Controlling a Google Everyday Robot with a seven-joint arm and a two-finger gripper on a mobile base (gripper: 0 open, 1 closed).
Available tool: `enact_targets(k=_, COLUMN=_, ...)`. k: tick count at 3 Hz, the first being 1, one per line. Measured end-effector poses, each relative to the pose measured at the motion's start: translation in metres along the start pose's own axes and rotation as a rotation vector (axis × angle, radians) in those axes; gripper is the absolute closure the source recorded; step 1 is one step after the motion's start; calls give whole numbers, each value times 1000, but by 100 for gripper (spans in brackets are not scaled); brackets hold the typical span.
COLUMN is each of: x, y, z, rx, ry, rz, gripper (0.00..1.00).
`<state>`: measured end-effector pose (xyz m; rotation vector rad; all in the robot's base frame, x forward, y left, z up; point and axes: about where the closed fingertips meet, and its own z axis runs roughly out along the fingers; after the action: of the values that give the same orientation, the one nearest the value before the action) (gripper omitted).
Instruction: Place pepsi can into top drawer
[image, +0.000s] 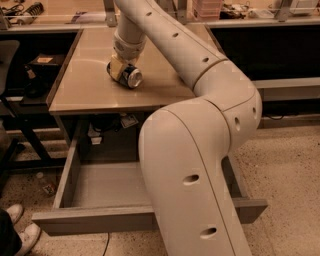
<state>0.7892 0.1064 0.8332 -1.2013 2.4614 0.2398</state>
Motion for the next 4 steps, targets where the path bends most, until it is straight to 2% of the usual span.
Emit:
enact_targets(k=2, x=11, y=5, z=-18, rx=-31, ry=-28, rz=-29, gripper=100)
enact_targets(k=3, x=27, y=9, z=-35, rx=-39, ry=-42, rz=-40, gripper=100)
enact_targets(k=4, x=59, y=25, z=-46, rx=-41, ry=-51, rz=-72, gripper=100)
